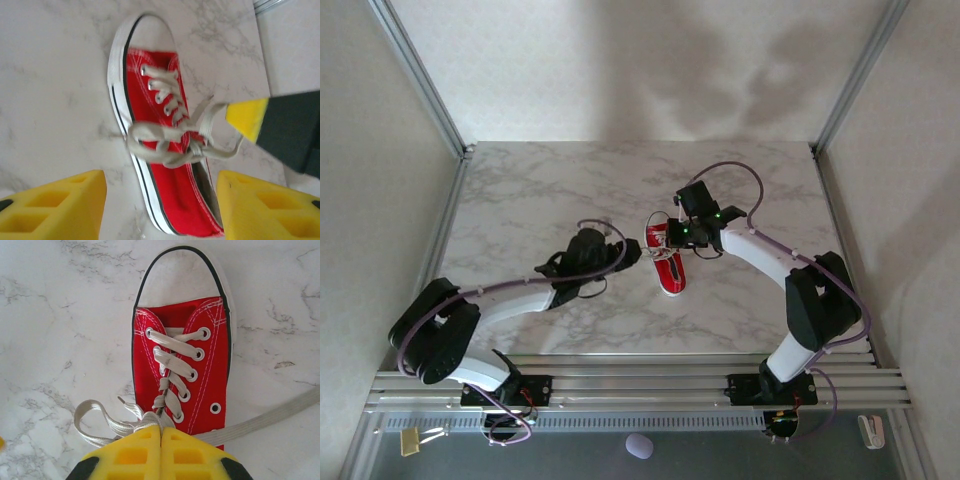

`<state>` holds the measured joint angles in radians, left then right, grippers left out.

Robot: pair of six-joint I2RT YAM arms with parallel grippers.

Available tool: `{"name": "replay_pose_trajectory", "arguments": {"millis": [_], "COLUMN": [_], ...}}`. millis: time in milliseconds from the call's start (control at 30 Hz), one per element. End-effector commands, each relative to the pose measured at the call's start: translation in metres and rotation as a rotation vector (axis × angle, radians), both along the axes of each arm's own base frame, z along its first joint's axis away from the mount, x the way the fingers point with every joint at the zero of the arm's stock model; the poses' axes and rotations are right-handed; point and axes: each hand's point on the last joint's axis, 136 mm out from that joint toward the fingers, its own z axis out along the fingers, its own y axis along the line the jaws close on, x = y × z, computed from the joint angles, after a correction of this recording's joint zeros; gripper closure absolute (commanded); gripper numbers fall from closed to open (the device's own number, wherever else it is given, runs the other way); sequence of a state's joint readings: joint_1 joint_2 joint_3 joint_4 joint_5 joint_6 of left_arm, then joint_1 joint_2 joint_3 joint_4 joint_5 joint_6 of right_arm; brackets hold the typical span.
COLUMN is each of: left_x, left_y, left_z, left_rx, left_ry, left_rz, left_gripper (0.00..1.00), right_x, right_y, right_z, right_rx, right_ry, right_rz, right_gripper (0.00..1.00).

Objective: Tie the shoes

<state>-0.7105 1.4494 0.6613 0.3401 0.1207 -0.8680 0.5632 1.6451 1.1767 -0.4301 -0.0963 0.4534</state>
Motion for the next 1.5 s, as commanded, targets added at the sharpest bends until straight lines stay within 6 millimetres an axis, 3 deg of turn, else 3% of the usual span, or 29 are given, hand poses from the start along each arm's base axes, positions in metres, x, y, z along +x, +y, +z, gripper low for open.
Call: {"name": "replay_pose_trajectory", "arguments": {"millis": [0,300,433,533,733,1000,1467], "left_x": [0.000,-0.002,0.000,0.002,0.010,0.026,0.039], "left_y": [0.002,-0.037,-0.045,-0.052,-0.050,-0.038,-0.047], "left_z": [0.001,-0.014,-0.026,-0.024,-0.023,-0.037,-0.043], "left_rx": [-0.146,-0.287,-0.315,-0.347,-0.330,-0.297,-0.291], "left_ry": [0.060,0.168,0.214,0.216,0.199,0.212,0.230], "left_rz": [0.216,0.296,0.308,0.296,0.317,0.369,0.357], "left_gripper": [0.41,0.48,0.53,0.54,0.58,0.64,0.71], "right_x": [0.003,0.001,0.000,-0.001,-0.001,0.000,0.001], "right_y": [0.005,0.005,0.003,0.003,0.003,0.000,0.002], "right_z": [0.005,0.005,0.004,0.004,0.004,0.004,0.002], "right_rx": [0.044,0.058,0.051,0.051,0.053,0.043,0.044], "right_ry": [0.015,0.013,0.010,0.010,0.007,0.003,0.006], "right_rz": [-0.029,-0.034,-0.035,-0.031,-0.031,-0.037,-0.033], "right_gripper": [1.00,1.00,1.00,1.00,1.00,1.00,1.00]}}
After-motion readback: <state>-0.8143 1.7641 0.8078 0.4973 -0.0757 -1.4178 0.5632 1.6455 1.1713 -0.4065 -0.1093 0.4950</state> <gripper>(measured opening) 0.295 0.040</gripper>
